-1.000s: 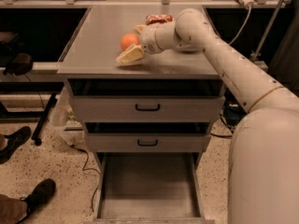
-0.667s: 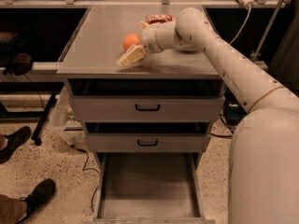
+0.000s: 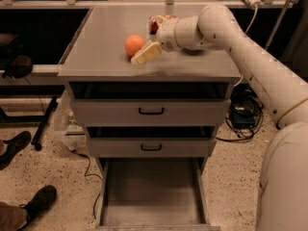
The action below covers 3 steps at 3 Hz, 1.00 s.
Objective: Pick orange from bottom drawer and place on counter
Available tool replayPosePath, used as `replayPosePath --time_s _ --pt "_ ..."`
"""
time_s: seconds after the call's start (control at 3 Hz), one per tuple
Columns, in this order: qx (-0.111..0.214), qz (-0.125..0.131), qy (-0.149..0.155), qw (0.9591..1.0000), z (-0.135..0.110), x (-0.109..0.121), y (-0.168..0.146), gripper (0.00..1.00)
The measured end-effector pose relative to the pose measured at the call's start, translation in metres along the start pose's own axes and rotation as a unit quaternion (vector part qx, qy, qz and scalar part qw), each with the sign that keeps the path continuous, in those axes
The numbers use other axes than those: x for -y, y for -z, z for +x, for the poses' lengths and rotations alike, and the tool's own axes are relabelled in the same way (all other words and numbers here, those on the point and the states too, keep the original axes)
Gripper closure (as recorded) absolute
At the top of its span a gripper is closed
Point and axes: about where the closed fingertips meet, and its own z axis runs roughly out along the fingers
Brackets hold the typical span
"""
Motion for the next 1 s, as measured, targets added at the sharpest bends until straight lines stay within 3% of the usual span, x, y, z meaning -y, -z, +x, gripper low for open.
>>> replayPosePath --time_s 0.33,0.67,1.0 --pt "0.001 0.018 -0.001 0.9998 0.000 0.011 0.045 0.00" --pt "0.004 0.036 0.004 0.9993 -0.007 0.024 0.113 0.00" --pt "0.004 0.036 0.004 0.9993 -0.007 0.024 0.113 0.00"
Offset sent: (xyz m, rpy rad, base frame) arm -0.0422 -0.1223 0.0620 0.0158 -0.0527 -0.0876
